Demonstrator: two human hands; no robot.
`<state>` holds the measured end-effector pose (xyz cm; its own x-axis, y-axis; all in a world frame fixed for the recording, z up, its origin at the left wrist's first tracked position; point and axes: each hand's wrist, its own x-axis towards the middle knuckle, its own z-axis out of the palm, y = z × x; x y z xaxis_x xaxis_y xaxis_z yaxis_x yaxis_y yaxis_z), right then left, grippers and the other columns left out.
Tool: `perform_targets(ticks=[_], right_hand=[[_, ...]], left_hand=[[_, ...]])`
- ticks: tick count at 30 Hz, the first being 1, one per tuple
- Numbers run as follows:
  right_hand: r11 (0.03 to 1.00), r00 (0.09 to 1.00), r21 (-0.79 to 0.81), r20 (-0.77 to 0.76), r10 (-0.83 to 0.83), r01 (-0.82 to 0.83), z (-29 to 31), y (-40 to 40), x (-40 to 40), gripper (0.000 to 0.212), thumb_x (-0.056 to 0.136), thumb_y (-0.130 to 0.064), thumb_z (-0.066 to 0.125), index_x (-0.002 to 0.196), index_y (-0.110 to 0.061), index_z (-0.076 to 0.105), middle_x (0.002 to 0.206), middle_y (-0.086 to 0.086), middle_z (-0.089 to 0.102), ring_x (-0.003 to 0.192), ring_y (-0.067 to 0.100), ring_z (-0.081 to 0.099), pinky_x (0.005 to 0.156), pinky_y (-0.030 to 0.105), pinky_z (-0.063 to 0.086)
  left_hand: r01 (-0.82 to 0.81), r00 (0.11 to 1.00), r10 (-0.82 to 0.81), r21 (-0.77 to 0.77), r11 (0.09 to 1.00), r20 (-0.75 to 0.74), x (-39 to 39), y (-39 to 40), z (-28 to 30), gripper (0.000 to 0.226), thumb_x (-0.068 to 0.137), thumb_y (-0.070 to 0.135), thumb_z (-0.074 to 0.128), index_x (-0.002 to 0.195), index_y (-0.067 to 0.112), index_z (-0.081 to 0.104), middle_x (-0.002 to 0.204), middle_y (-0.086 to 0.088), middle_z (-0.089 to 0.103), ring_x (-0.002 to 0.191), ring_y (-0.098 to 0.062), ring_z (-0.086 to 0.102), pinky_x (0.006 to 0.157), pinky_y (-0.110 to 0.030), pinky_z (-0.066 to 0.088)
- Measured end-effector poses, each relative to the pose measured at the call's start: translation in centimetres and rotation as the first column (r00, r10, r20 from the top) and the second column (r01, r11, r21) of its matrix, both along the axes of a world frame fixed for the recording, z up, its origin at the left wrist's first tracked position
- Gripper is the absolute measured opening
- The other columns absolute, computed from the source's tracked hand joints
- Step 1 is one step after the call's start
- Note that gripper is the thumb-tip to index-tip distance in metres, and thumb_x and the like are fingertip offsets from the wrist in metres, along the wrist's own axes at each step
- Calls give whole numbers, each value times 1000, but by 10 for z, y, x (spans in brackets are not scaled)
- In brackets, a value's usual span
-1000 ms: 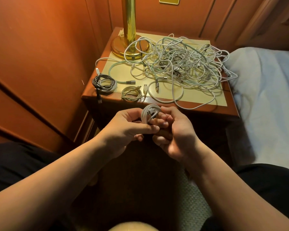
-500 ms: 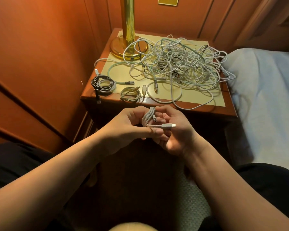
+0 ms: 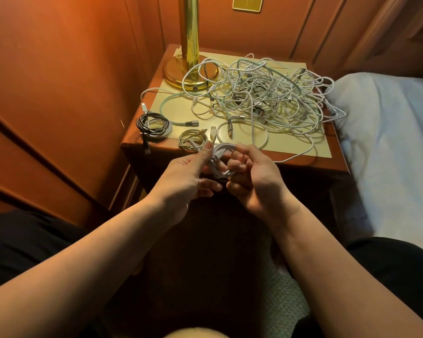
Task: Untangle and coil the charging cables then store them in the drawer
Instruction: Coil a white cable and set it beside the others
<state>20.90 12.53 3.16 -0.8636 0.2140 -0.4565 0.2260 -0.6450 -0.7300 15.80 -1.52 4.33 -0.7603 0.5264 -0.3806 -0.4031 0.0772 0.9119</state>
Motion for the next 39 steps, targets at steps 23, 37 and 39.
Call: perform_targets(ticks=[23,37,39], right_hand=[[928,977,307,54,204,-211,7,23,-77,34,105,-33,51,80,-17,67,71,-2,63,50,8,39,51,21,37],[581,978,790,120,170,-198,-11,49,-113,11,96,-24,76,103,-16,72,77,2,73,42,6,61,40,24,47],[517,974,831,128,186,-208,-16,52,-114,11,94,-31,78,100,-23,74,76,1,74,52,10,69,52,39,61]], left_hand=[[-6,864,-145,-298,955,-482,-104,-13,18,23,78,32,87,86,12,80,71,3,75,64,-8,66,51,-18,47],[-114,757,-328,-608,785,-565,-157,8,4,34,78,54,82,84,21,79,84,6,73,81,-7,66,67,-30,54],[-130,730,-353,-626,769,-585,-155,10,3,33,80,53,81,84,20,78,82,6,73,80,-8,65,66,-31,54]])
